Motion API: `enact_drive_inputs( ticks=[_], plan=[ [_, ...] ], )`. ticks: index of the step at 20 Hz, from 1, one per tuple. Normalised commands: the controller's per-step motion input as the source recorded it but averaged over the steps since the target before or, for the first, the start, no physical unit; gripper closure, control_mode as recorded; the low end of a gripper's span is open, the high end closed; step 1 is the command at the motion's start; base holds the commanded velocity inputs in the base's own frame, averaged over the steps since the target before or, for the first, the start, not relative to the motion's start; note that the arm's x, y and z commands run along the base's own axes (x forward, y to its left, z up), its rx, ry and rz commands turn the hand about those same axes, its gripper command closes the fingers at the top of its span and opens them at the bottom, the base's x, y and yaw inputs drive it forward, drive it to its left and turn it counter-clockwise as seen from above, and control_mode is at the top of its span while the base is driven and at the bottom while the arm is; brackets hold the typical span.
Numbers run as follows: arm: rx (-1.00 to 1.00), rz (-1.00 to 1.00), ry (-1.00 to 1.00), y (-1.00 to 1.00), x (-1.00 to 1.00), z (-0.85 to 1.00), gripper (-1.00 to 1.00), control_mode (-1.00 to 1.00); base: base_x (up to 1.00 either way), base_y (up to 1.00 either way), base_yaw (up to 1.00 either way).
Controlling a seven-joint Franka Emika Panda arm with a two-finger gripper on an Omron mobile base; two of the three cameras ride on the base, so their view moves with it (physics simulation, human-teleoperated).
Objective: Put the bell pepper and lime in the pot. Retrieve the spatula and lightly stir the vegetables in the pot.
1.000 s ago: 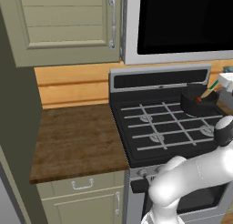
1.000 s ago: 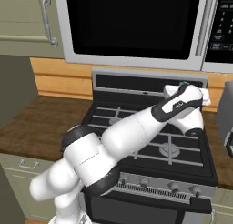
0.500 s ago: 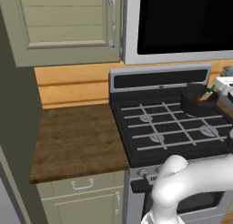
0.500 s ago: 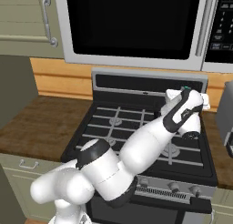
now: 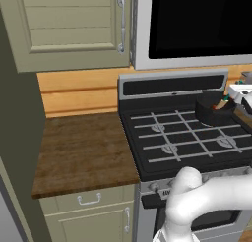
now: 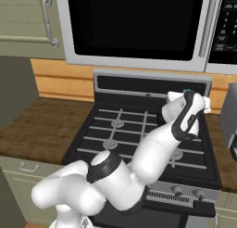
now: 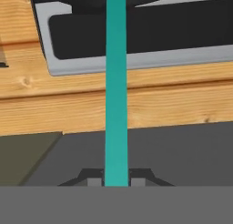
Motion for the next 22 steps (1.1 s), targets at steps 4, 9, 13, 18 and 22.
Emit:
enact_drive_inputs(
  ticks=[4, 9, 13, 18, 22],
  plan=[
    [0.00, -0.02, 0.00, 0.00, 0.13, -0.12, 1.00, -1.00, 0.00, 0.00, 0.00],
    [0.00, -0.01, 0.00, 0.00, 0.29, -0.14, 1.00, -1.00, 0.00, 0.00, 0.00],
    [0.00, -0.01, 0.00, 0.00, 0.38, -0.19, 1.00, -1.00, 0.00, 0.00, 0.00],
    [0.00, -0.01, 0.02, 0.00, 0.36, -0.37, 1.00, -1.00, 0.00, 0.00, 0.00],
    [0.00, -0.02, 0.04, -0.04, 0.29, -0.25, 1.00, -1.00, 0.00, 0.00, 0.00]
  ],
)
